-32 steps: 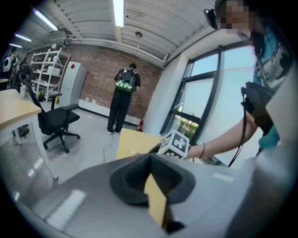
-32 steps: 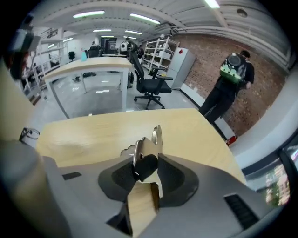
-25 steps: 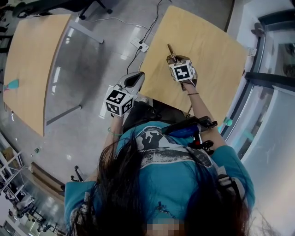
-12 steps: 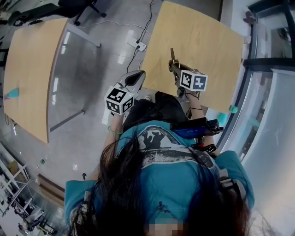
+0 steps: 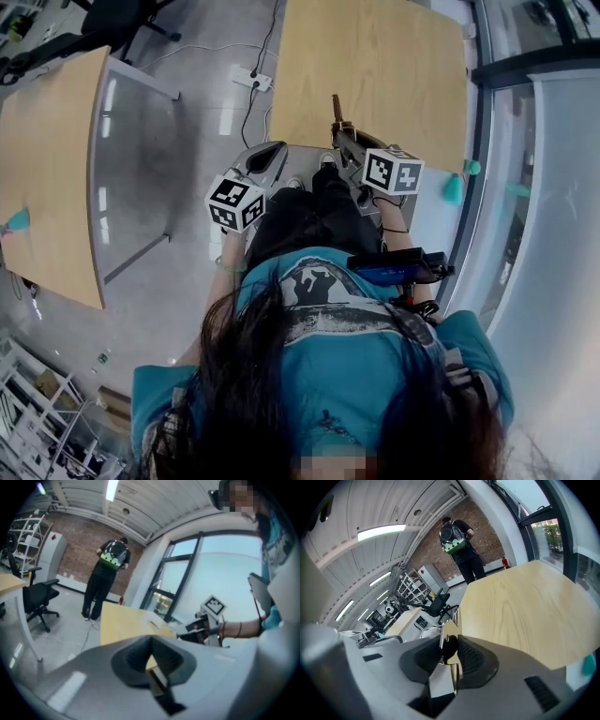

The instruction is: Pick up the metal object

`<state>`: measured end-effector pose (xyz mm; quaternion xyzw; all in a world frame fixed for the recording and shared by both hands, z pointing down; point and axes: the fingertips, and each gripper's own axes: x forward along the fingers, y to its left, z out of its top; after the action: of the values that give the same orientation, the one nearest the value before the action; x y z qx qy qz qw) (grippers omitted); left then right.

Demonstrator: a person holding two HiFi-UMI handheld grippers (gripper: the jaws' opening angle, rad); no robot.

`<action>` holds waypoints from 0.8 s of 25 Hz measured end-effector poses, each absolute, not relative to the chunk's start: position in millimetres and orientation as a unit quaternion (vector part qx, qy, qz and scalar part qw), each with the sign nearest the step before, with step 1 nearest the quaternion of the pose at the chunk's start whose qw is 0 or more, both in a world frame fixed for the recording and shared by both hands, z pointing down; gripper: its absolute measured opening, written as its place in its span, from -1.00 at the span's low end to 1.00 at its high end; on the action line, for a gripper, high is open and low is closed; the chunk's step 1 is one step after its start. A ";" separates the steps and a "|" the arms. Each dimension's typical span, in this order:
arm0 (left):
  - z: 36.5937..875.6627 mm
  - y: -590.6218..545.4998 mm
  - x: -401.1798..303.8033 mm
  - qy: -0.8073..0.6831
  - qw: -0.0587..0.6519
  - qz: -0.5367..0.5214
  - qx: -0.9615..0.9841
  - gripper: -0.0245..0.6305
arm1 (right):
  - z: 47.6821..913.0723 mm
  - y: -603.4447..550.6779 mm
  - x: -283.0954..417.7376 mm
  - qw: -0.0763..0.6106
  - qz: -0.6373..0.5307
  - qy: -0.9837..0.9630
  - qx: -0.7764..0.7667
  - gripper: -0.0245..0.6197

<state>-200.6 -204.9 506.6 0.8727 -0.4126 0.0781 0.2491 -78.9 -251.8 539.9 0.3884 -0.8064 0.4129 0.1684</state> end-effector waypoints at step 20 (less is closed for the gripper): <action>473.5 3.7 14.4 -0.348 0.213 0.074 0.910 -0.93 | 521.4 20.0 112.3 0.124 0.424 -0.803 0.400 -0.60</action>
<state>14.4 3.7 473.5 0.9100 -0.3478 0.0739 0.2133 112.3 20.0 521.4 0.3996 -0.8034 0.4238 0.1236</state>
